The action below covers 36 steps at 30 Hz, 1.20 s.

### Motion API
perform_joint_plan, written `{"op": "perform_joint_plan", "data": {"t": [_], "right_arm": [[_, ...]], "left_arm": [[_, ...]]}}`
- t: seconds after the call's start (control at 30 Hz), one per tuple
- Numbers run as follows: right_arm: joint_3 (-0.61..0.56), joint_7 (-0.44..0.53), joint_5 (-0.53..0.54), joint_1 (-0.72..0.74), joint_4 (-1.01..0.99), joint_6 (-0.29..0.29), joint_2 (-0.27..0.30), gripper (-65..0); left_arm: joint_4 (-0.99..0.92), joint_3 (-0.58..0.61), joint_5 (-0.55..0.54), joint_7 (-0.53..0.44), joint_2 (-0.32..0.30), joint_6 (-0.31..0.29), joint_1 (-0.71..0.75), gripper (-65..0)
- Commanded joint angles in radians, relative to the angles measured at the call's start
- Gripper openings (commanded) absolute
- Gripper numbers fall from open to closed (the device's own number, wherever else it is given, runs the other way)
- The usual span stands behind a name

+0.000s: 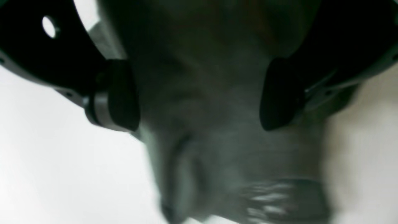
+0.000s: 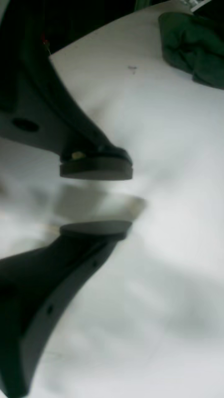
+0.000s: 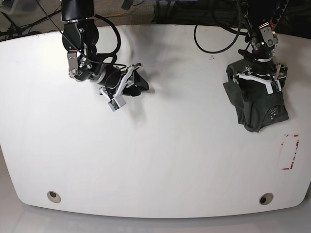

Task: Fold the T-shirt properly
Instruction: 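Grasp the folded shirt with the left gripper and drag it toward the red outline, then slide the held shirt further with the left gripper off the table edge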

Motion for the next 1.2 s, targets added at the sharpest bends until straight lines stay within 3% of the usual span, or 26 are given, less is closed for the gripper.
{"op": "perform_joint_plan", "data": {"t": [0.0, 0.17, 0.67, 1.17], "right_arm": [[0.003, 0.008, 0.02, 0.014, 0.016, 0.006, 0.004, -44.7], [0.003, -0.002, 0.02, 0.015, 0.016, 0.006, 0.004, -44.7], [0.003, -0.003, 0.02, 0.015, 0.016, 0.006, 0.004, -44.7], [0.003, -0.003, 0.02, 0.012, 0.016, 0.008, 0.004, -44.7]], "left_arm": [[0.017, 0.001, -0.004, -0.041, -0.001, -0.003, 0.011, -8.9], [0.012, -0.044, -0.002, -0.043, -0.023, -0.001, 0.006, -8.9], [0.141, -0.012, -0.004, -0.036, -0.029, -0.006, 0.009, -8.9], [0.078, -0.067, -0.005, -0.04, -0.055, -0.006, 0.002, -8.9]]}}
